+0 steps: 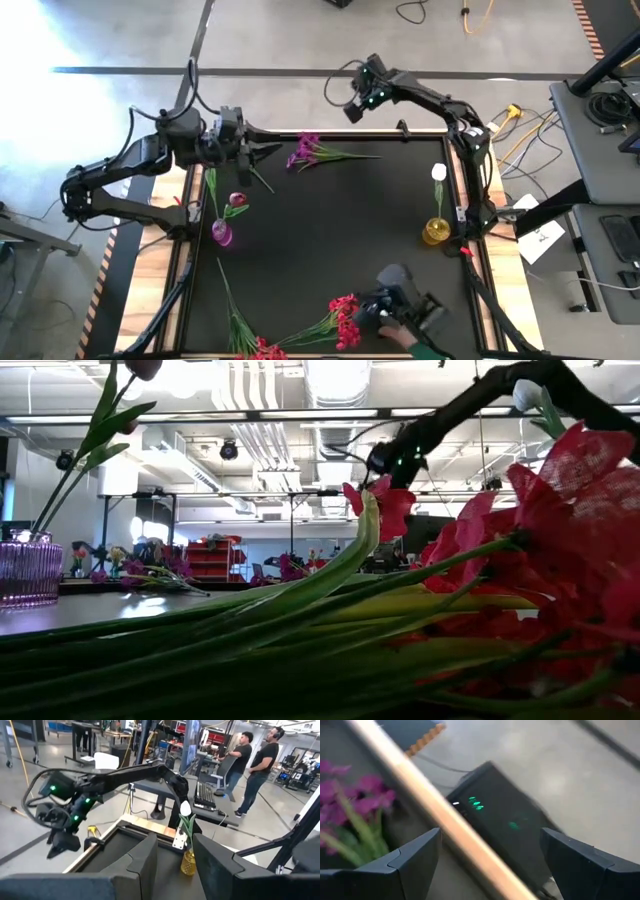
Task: Sort flowers into vase by color
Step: Put the right violet flower into the violet flower vase
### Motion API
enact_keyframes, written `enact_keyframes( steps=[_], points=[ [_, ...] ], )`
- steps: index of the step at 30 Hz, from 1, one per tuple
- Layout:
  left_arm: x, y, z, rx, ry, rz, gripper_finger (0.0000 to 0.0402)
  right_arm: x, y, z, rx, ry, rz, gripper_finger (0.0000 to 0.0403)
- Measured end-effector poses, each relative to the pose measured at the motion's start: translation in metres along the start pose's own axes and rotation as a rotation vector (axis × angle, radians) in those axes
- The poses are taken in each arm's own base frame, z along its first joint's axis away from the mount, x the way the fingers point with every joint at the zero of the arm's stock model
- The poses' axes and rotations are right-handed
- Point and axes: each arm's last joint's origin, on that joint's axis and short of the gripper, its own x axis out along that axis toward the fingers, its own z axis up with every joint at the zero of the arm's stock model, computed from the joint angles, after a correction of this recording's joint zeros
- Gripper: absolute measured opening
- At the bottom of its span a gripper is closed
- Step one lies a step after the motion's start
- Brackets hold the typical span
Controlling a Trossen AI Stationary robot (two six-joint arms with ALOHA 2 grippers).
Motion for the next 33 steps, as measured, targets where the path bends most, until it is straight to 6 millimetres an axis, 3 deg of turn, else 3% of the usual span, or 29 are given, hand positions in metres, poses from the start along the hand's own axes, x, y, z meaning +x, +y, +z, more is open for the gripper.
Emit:
enact_keyframes(
  steps=[5,8,13,21,27,33],
  points=[
    [0.002,0.0,0.0,-0.009,0.002,0.001,0.0111,0.04,0.021,-0.026,-0.115,0.066,0.124,0.0326],
    [0.0,0.001,0.0,-0.024,-0.001,0.005,0.0111,0.052,0.036,-0.037,-0.222,0.096,0.198,0.0326],
    [0.0,0.002,0.001,-0.031,-0.006,0.01,0.0111,0.067,0.045,-0.05,-0.325,0.132,0.276,0.0326],
    [-0.003,0.002,0.001,-0.057,-0.007,0.009,0.0111,0.073,0.058,-0.06,-0.413,0.142,0.362,0.032],
    [-0.01,-0.001,0.003,-0.083,-0.004,-0.076,0.0108,0.079,0.077,-0.07,-0.571,0.178,0.308,0.0268],
    [-0.026,-0.002,0.007,-0.071,-0.026,-0.09,0.0091,0.081,0.084,-0.072,-0.631,0.202,0.244,0.0178]
  ],
)
